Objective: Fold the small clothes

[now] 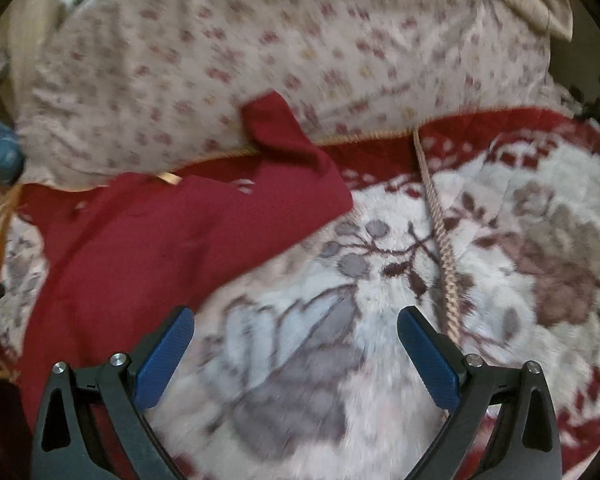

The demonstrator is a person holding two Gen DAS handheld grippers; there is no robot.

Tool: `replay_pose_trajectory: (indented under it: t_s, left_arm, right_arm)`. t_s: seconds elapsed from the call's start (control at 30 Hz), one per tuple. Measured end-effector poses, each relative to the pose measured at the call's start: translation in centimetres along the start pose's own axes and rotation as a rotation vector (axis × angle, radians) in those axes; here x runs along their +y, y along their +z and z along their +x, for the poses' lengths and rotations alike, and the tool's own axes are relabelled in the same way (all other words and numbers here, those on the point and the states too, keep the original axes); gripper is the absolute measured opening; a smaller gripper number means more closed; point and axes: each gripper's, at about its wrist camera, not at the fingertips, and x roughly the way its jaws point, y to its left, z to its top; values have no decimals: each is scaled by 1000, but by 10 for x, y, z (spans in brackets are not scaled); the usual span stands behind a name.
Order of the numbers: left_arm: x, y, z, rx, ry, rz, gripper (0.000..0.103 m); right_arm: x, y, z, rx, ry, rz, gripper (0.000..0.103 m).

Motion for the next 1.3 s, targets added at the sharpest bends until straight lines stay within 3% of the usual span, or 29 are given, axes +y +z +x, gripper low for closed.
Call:
replay_pose_trajectory:
  t_s: [0.23, 0.43, 0.5, 0.6, 0.7, 0.83, 1.3]
  left_arm:
    - [-22, 11, -20, -24, -40, 24, 103]
    - [-37, 21, -22, -28, -76, 25, 103]
    - [-41, 26, -19, -29, -94, 14, 103]
    - [-48, 31, -10, -28, -104, 7, 103]
    - [-52, 35, 5, -24, -109, 6, 103]
    - [-53, 38, 24, -21, -82, 21, 103]
    - [-30, 29, 67, -22, -33, -4, 103]
  right_arm:
    - [49, -7, -75, -22, 106, -89, 103]
    - [95, 4, -88, -25, 225, -135, 103]
    - [115, 13, -88, -31, 310, -135, 103]
    - [136, 28, -82, -59, 331, -130, 103]
    - [153, 38, -71, -93, 320, -129, 103]
    - [174, 48, -37, -105, 221, -136, 103]
    - [176, 44, 55, -42, 78, -72, 103]
